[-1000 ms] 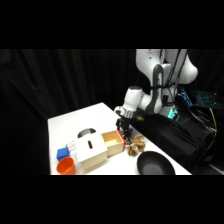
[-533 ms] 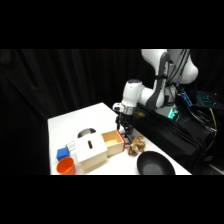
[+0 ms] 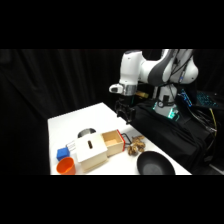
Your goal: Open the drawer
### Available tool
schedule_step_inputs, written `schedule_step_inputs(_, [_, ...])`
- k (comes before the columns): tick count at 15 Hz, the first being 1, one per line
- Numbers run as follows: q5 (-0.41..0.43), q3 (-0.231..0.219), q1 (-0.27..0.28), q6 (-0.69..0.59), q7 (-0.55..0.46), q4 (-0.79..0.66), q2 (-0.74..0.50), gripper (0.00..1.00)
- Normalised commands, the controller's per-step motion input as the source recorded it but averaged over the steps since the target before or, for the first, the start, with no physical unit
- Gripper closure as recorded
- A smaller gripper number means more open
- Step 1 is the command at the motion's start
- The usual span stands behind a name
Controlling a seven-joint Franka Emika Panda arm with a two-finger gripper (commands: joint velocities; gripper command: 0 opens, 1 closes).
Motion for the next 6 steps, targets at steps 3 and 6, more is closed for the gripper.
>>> schedule_step_inputs(3, [0.103,0.080,-0.060,-0.54,0.03,0.40,-0.15,0.00])
schedule_step_inputs(6, [0.227,0.015,-0.038,-0.27,-0.08,0.42,0.21,0.00])
